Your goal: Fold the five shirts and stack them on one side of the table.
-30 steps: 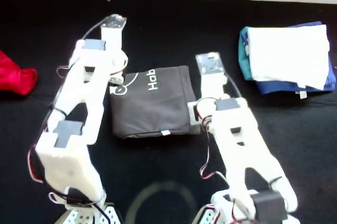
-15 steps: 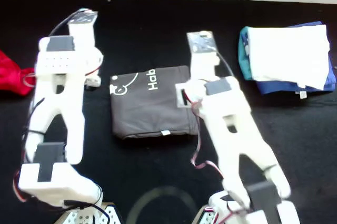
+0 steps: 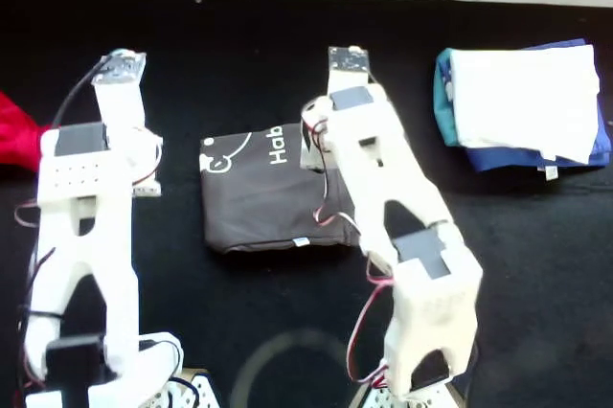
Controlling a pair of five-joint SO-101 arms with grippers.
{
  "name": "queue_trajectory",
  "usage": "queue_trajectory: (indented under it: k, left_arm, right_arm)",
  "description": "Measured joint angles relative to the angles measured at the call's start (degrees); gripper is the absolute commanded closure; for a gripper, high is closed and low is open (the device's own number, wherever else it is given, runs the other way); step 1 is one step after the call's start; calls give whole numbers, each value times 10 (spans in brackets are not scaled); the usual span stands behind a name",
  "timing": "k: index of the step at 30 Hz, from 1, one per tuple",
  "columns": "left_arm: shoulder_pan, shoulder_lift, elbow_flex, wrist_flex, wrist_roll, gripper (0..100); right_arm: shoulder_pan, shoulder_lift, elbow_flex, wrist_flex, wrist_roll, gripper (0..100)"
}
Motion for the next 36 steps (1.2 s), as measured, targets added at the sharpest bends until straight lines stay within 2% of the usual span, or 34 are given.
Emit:
queue_trajectory:
  k: [12,14,18,20,26,32,36]
  left_arm:
    - [0,-26,35,-16,-5,992]
    - [0,-26,35,-16,-5,992]
    - [0,-26,35,-16,-5,992]
    - [-7,-26,35,-17,-5,992]
    - [-32,-26,35,-17,-5,992]
    - [-32,-26,51,-18,-6,992]
    - [-32,-27,82,-47,-7,992]
  right_arm:
    - [-3,156,-116,20,-42,631]
    - [-3,176,-135,26,-42,696]
    - [-3,209,-171,55,-42,985]
    - [-3,222,-189,62,-41,978]
    - [0,255,-242,105,30,992]
    - [18,277,-303,155,38,992]
    - [40,288,-382,216,47,992]
